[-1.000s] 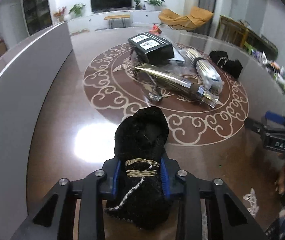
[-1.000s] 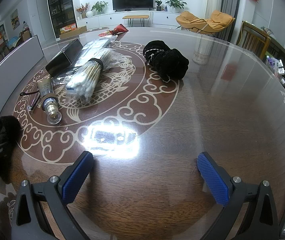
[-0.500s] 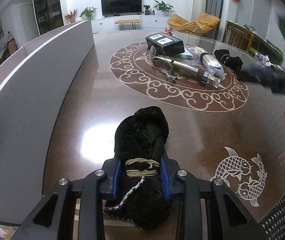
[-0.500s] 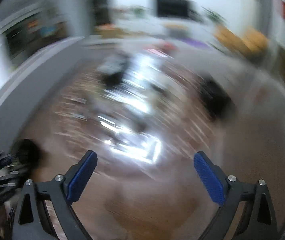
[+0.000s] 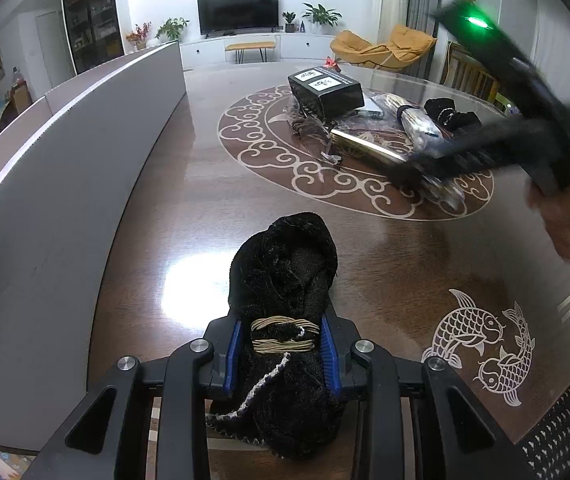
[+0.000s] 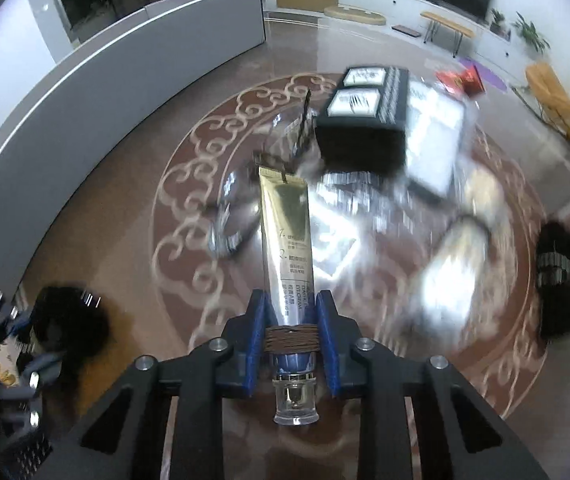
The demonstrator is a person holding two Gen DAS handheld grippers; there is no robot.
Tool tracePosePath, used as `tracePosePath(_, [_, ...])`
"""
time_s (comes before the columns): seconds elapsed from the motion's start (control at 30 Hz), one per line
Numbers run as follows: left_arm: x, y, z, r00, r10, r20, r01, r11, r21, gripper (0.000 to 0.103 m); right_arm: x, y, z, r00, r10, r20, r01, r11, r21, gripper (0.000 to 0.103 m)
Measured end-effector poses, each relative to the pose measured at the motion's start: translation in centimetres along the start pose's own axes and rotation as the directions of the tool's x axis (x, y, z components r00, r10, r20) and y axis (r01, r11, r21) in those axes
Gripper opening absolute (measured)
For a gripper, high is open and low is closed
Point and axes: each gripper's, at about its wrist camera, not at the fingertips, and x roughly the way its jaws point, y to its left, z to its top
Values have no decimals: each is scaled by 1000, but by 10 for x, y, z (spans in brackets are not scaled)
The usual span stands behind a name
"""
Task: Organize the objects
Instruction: 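Grasp the black knit hat with left tool while right tool grasps the silver tube, then carry hat and tube into the white bin and release both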
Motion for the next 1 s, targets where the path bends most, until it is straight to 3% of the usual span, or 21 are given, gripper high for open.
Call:
tracePosePath(0.2, [-1, -1, -1, 1000, 2, 7, -1, 1000, -5, 32, -21, 7, -42, 1000, -1, -13, 2, 999, 53, 27])
tracePosePath(0.27, [-1, 0, -1, 1000, 1, 7, -1, 1000, -5, 32, -22, 8, -41, 1000, -13, -26, 14, 999, 48, 35])
tracePosePath(0.3, [-1, -1, -1, 1000, 1, 7, -1, 1000, -5, 32, -21, 10, -38, 999, -26, -34, 28, 999, 38, 49])
tracePosePath(0.33, [-1, -1, -1, 1000, 0, 8, 0, 1000, -4, 32, -19, 13, -32, 998, -53, -33, 54, 998, 18, 52])
tracePosePath(0.4, [-1, 0, -1, 1000, -2, 10, 3, 1000, -1, 32, -16, 17, -27, 998, -48, -34, 48, 999, -4, 51])
tracePosePath(0.47, [-1, 0, -1, 1000, -10, 7, 10, 1000, -1, 32, -11, 22, -20, 998, -61, -35, 60, 998, -33, 27])
tracePosePath(0.6, [-5, 10, 0, 996, -84, -6, 84, 995, -60, 32, -22, 8, -28, 999, 35, -15, -34, 996, 77, 28])
tracePosePath(0.77, [-26, 7, 0, 987, -157, 34, 159, 983, -91, 32, -56, -14, -57, 980, 190, 52, -197, 947, 253, 28])
tracePosePath(0.87, [-43, 4, 6, 981, -185, 63, 190, 978, -88, 32, -72, -20, -66, 974, 215, 71, -226, 929, 294, 28])
tracePosePath(1.0, [-73, 11, 14, 973, -192, 129, 205, 975, -92, 32, -94, -16, -59, 973, 205, 106, -227, 932, 282, 28])
